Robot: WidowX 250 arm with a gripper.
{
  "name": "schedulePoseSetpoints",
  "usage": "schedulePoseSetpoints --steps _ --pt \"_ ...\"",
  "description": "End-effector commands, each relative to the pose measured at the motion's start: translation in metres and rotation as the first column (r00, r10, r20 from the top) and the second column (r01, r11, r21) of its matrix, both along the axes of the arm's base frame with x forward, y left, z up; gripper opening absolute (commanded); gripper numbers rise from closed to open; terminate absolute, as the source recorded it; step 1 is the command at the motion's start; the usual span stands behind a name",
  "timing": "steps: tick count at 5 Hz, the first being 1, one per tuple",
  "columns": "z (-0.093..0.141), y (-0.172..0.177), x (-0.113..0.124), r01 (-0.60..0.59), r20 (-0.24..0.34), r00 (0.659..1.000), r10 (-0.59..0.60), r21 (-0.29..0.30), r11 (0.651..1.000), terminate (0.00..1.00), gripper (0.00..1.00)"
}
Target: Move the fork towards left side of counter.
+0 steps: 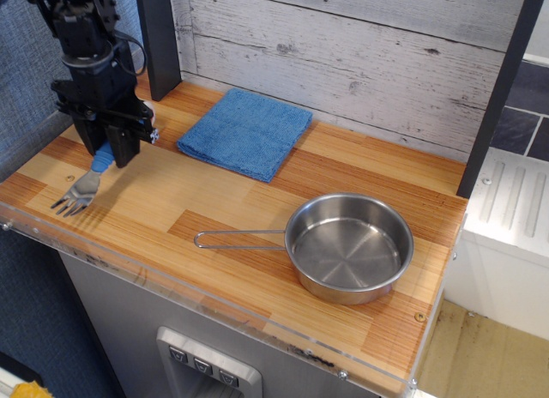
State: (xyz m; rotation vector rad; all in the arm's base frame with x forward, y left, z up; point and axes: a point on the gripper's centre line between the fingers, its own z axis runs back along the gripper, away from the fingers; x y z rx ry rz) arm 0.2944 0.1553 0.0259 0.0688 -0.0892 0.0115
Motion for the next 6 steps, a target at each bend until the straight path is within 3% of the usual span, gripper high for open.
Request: schedulePoseSetpoints --steps 1,3,4,6 --pt "-0.004 0.005 0.016 0.018 0.008 1.000 -0.018 0.035 0.999 0.00 0.00" --pt "-0.015 0.005 0.017 0.020 -0.019 1.000 -0.019 0.031 0.999 0.00 0.00" --pt "-0.011 0.005 0.014 -0.013 -0.029 0.999 0.014 0.017 1.000 0.00 1.00" --pt "-0.004 0.001 0.015 0.003 -0.024 1.000 -0.003 0.007 1.000 0.00 1.00"
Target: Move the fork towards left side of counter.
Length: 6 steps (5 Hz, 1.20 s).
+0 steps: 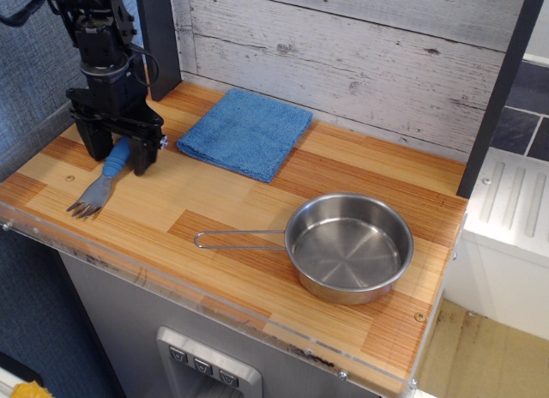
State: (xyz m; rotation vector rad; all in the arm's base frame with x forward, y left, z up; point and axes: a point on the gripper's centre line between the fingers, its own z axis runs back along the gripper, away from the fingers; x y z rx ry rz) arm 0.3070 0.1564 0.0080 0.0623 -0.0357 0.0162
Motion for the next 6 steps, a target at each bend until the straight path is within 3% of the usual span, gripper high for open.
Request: schedulePoseSetpoints --steps 1,4,5,6 --pt "0.025 -0.002 0.003 0.012 0.050 0.999 -0.013 0.008 1.000 0.00 1.00" --pt "0.089 -0.012 -0.007 -0.017 0.148 0.989 0.015 0.011 1.000 0.00 1.00" --pt "0.104 -0.016 -0.010 -0.033 0.187 0.982 0.033 -0.001 0.999 0.00 1.00" --pt "0.104 -0.016 -0.010 -0.033 0.187 0.982 0.033 -0.001 0.999 0.00 1.00"
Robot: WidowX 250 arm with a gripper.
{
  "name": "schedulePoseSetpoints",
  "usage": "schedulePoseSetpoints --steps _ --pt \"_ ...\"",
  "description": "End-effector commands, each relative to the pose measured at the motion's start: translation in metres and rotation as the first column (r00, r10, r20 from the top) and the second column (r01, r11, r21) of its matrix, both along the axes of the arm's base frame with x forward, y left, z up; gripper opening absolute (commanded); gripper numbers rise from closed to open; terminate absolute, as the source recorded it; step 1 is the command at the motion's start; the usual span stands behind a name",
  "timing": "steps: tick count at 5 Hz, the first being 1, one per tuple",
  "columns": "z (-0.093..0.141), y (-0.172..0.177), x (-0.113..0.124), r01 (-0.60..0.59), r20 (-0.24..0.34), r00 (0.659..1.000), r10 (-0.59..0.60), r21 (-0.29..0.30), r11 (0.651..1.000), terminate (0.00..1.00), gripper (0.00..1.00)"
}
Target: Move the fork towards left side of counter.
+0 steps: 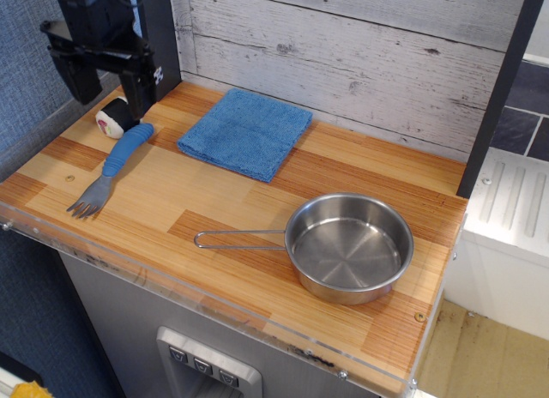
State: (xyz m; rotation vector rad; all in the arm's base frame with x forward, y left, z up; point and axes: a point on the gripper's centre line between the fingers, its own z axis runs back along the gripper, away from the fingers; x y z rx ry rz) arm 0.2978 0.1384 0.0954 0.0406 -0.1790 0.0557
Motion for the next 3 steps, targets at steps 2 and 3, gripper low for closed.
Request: schedulePoseSetpoints --steps 2,3 --pt "0.0166 0.0020 -0.0013 -0.001 0.043 0.999 0.000 0.023 1.000 0.00 1.00" --pt "0.0166 0.0020 -0.0013 -0.001 0.043 0.999 0.000 0.023 1.000 1.00 1.00"
